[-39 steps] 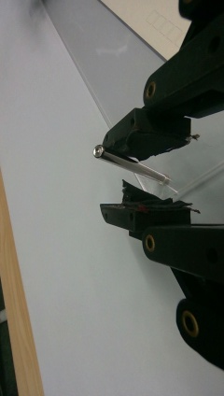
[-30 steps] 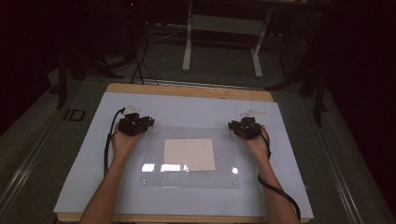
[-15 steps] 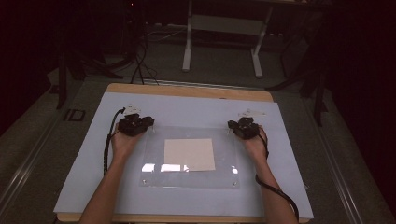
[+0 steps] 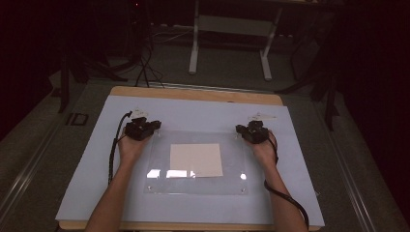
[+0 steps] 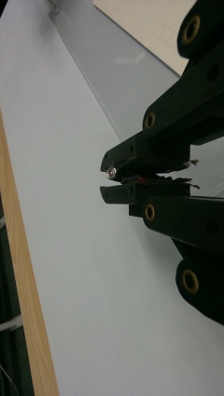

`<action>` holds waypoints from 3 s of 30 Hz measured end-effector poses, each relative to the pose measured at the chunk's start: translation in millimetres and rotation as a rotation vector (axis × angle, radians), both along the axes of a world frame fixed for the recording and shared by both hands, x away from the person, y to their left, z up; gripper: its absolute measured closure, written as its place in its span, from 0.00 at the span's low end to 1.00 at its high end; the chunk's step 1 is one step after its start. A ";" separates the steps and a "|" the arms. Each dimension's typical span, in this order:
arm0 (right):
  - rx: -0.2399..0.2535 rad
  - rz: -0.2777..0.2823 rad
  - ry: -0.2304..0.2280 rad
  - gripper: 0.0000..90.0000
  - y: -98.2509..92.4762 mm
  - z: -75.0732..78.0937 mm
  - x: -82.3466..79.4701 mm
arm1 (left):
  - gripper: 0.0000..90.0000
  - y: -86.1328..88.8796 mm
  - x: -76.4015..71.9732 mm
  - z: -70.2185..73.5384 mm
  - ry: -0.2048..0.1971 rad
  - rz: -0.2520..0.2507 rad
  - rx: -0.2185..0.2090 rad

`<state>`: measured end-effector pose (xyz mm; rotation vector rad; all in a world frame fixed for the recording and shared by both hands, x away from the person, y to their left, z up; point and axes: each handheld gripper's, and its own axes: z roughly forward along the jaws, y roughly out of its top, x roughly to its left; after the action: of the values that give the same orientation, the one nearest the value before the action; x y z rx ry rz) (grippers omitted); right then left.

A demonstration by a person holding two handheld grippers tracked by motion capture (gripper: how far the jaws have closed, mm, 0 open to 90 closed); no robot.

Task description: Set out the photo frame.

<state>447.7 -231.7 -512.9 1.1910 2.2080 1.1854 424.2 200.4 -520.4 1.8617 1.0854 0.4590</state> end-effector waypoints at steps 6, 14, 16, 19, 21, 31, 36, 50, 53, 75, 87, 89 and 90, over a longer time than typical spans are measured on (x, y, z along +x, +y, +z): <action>0.028 -0.004 0.037 0.93 -1.3 1.0 2.7 | 0.94 1.7 2.3 0.9 0.020 -0.008 -0.006; 0.038 -0.002 0.104 0.93 -2.3 5.0 9.2 | 0.93 5.4 6.9 1.2 0.062 -0.016 -0.044; 0.037 -0.002 0.117 0.93 -2.3 5.9 10.9 | 0.93 6.1 8.7 1.6 0.075 -0.016 -0.051; 0.042 -0.007 0.134 0.93 -2.2 6.7 13.2 | 0.93 6.7 10.9 1.6 0.087 -0.014 -0.062; 0.043 -0.009 0.148 0.93 -2.1 7.4 15.6 | 0.93 7.2 13.2 1.3 0.101 -0.010 -0.076; 0.035 -0.029 0.185 0.94 0.8 10.1 25.0 | 0.93 8.1 25.0 2.6 0.173 0.009 -0.114; 0.021 -0.041 0.191 0.94 2.7 11.7 28.5 | 0.93 6.4 30.9 3.9 0.213 0.038 -0.131; 0.022 -0.020 0.132 0.70 -2.9 36.9 14.5 | 0.93 2.5 34.9 3.9 0.252 0.089 -0.147; 0.013 -0.006 0.132 0.70 -2.4 39.2 10.6 | 0.93 2.9 35.4 3.3 0.255 0.090 -0.154; 0.020 0.207 0.127 1.00 17.0 64.3 -61.4 | 0.93 0.8 42.3 3.5 0.289 0.112 -0.159; 0.047 0.311 0.119 1.00 26.7 79.0 -101.1 | 0.94 1.2 44.6 2.3 0.297 0.116 -0.174; 0.063 0.330 0.115 1.00 27.0 81.7 -107.7 | 0.94 1.2 45.1 2.3 0.299 0.117 -0.174; 0.063 0.330 0.115 1.00 27.0 81.7 -107.7 | 0.94 1.2 45.1 2.3 0.299 0.117 -0.174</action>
<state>340.0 -204.7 -431.2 0.9625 2.5439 1.3500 469.3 201.6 -518.1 1.7543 1.3932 0.1470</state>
